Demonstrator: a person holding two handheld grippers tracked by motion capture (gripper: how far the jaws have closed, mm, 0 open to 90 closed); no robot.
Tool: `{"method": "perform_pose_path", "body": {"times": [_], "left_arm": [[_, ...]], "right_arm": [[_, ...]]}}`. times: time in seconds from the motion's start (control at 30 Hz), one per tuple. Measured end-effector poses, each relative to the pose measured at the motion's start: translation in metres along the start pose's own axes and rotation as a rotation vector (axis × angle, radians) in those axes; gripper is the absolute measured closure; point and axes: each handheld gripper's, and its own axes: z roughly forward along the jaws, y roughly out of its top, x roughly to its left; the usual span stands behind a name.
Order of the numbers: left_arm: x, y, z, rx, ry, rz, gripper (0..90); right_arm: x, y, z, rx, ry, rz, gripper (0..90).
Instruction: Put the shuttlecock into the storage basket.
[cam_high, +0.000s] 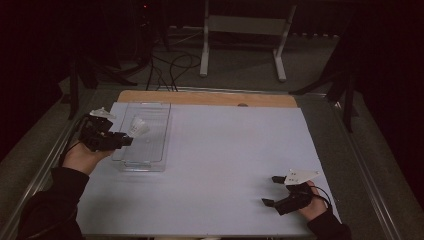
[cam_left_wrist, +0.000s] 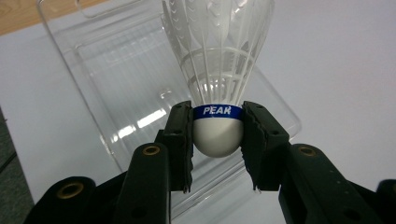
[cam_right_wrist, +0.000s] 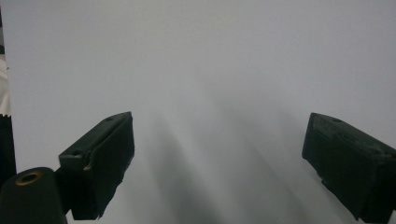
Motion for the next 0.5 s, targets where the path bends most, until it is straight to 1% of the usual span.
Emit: {"method": "perform_pose_path", "body": {"times": [0.1,0.17,0.23,0.3,0.33,0.37,0.4,0.5], "left_arm": [[0.003,-0.002,0.002,0.003,0.007,-0.006,65.3],[0.008,-0.005,0.004,0.008,0.015,-0.002,65.3],[0.01,-0.008,0.005,0.008,0.019,0.005,65.3],[0.011,-0.012,0.007,0.012,0.034,0.019,65.3],[0.011,-0.012,0.007,0.012,0.034,0.019,65.3],[0.013,-0.015,0.008,0.027,0.048,0.034,65.3],[0.013,-0.016,0.007,0.027,0.052,0.042,65.3],[0.016,-0.019,0.007,0.029,0.048,0.041,65.3]], "right_arm": [[0.0,0.0,0.0,0.0,0.003,0.0,9.2],[0.0,0.0,0.001,0.001,0.006,-0.001,9.2],[0.0,0.0,0.001,0.001,0.005,-0.002,9.2],[0.0,0.0,0.001,0.001,0.008,-0.001,9.2],[0.0,0.0,0.001,0.001,0.007,0.0,9.3],[0.001,0.0,0.001,0.001,0.007,-0.001,9.3],[0.001,0.0,0.001,0.0,0.008,-0.001,9.3],[0.0,0.0,0.0,0.0,0.009,-0.003,9.3]]}}
